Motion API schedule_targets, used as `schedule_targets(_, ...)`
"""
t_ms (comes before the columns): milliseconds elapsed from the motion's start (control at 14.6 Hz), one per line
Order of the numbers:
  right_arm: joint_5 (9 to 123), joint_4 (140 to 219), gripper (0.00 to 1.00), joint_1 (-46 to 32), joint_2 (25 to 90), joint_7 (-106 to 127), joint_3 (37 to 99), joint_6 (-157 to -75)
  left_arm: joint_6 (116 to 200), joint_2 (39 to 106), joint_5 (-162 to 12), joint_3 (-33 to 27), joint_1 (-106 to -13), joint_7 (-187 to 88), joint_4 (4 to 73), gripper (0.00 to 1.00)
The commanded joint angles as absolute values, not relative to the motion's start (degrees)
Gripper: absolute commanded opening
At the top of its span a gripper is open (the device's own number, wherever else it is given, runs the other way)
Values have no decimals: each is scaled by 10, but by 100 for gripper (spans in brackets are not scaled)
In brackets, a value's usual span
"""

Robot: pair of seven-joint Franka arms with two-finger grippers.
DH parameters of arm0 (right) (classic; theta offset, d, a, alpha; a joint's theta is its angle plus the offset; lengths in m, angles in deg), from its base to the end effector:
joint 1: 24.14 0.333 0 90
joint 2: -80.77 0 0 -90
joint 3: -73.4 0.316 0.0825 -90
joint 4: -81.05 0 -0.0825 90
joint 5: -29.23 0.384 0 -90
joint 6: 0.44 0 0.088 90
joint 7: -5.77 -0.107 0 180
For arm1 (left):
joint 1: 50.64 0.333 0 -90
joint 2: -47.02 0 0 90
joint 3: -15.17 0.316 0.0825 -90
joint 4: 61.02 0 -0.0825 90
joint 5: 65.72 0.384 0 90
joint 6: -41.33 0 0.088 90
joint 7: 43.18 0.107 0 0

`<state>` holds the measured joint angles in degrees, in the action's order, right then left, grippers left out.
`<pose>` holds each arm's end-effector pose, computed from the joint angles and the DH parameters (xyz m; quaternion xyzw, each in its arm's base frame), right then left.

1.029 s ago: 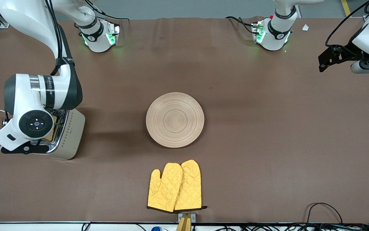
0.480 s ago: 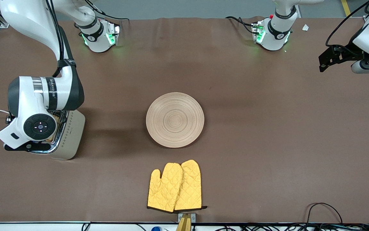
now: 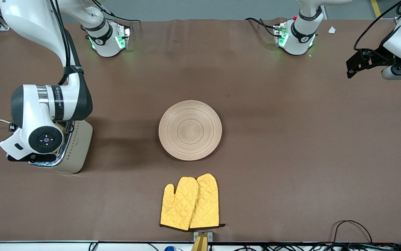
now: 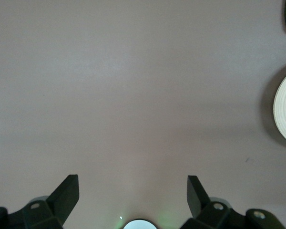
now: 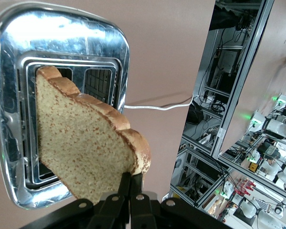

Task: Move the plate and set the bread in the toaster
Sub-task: 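Lower the bread into the toaster slot with the right gripper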

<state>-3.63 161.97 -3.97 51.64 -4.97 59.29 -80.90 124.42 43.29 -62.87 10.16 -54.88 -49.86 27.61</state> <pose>0.6460 0.0316 0.4118 0.9105 -0.0136 -0.1826 0.3708 0.5154 -0.0798 0.6603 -0.9993 0.0197 0.0119 0.0295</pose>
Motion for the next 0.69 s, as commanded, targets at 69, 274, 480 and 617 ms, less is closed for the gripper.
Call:
schedule_targets(69, -28, 1633, 0, -45, 531, -60, 598, -795, 1240, 422, -628, 102, -548, -490, 280, 100)
schedule_targets(274, -18, 1639, 0, -44, 534, -61, 598, -796, 1241, 422, -628, 102, -547, -490, 279, 100)
schedule_targets(480, -16, 1639, 27, -44, 531, -85, 598, -800, 1240, 422, -629, 102, -547, -490, 280, 100)
schedule_targets(617, -14, 1637, 72, -44, 532, -85, 599, -802, 1240, 422, -629, 102, -547, -490, 280, 100)
